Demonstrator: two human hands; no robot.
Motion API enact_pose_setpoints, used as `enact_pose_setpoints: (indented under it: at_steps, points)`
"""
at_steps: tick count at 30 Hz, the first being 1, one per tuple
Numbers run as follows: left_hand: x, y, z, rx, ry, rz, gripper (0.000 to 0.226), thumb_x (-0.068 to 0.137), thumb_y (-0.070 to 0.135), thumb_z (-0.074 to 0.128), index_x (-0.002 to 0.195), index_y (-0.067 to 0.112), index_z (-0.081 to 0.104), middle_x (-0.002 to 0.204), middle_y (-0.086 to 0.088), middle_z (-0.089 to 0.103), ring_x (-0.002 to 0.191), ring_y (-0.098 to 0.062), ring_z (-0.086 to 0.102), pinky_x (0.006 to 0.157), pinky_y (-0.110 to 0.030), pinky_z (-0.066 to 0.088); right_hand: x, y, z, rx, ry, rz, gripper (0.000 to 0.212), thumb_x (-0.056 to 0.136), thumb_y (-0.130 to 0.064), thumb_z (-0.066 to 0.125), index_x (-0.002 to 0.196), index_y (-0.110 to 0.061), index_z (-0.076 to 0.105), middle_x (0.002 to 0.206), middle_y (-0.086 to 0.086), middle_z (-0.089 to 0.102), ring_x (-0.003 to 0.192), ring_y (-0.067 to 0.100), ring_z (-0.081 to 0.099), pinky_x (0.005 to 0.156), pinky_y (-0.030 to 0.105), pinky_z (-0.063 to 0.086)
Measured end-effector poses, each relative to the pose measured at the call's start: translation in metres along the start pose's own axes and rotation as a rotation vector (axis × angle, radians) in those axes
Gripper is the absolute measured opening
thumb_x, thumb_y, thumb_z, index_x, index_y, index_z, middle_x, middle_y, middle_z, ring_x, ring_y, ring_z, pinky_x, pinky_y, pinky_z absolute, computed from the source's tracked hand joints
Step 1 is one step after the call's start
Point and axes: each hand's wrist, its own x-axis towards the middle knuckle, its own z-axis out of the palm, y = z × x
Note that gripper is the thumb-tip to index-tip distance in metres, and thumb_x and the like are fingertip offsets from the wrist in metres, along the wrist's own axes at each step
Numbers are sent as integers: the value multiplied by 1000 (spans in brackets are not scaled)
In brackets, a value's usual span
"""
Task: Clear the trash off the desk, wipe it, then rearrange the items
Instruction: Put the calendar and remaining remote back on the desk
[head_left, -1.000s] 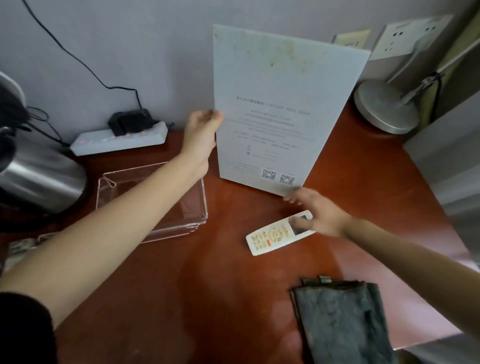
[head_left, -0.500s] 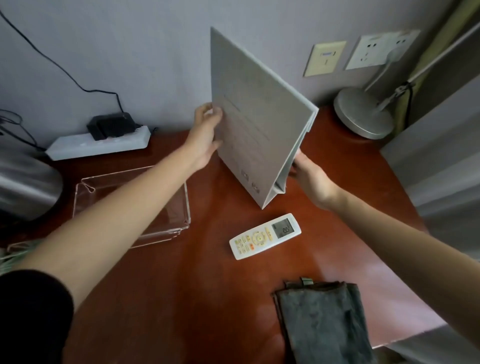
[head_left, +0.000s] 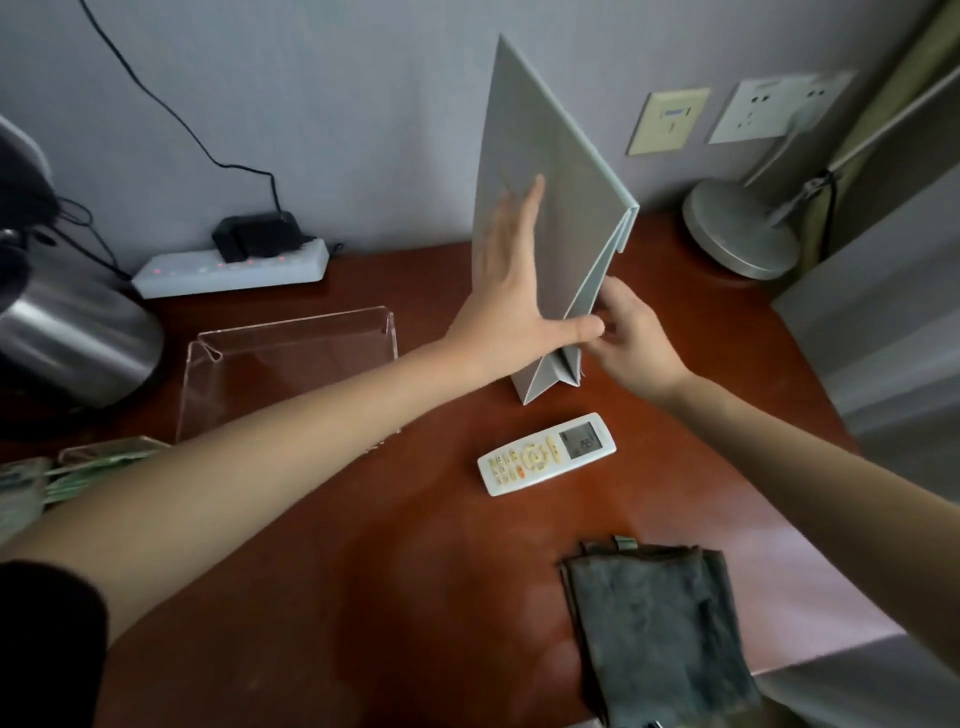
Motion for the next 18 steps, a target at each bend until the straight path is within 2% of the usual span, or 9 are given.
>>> enact_pose_setpoints:
  at_steps: [3,6,8,11,13,15,18]
  points:
    - [5,-7,6,25,70,61,107,69,29,77,148,13,6,152,-18,13,143,-28,10,115,-46,18,2,3,-1,9,4,18,53,81,-17,70,130,-9,49,107,1,56,93,15,55,78,22,49]
    - [5,-10,0,50,53,154,97,74,24,72,148,11,11,152,-13,20,141,-22,19,112,-31,22,1,2,-1,25,-46,17,61,78,-9,73,133,-14,46,113,7,59,96,20,58,77,20,51]
    - [3,-20,-9,75,45,222,91,76,21,70,147,10,13,151,-8,24,138,-14,25,108,-20,26,0,-1,3,39,-85,-10,65,76,-6,74,133,-15,43,105,9,58,90,20,58,75,23,53]
    - [-3,-39,-26,67,24,280,82,79,15,66,145,12,18,147,1,30,128,5,30,92,-3,32,-4,-1,15,78,-117,-61,68,75,-6,75,131,-19,39,86,-5,50,78,8,54,73,22,53]
    - [-5,-47,-38,16,-33,272,80,80,16,66,142,25,17,143,18,28,124,15,30,86,-2,37,-5,-1,24,89,-121,-81,70,76,-8,74,129,-27,33,84,-10,47,76,3,52,73,20,53]
    - [-4,-56,-52,-11,-95,266,78,79,24,67,136,36,15,135,31,26,119,20,34,86,-7,43,-5,-3,34,109,-103,-73,72,77,-5,73,131,-26,31,83,-10,47,75,1,52,73,20,52]
    - [1,-72,-73,2,-145,235,68,75,35,63,133,31,27,126,30,38,111,23,41,85,-7,44,-8,-7,61,129,-66,-99,70,79,0,67,135,-19,29,78,-8,48,74,6,52,75,19,49]
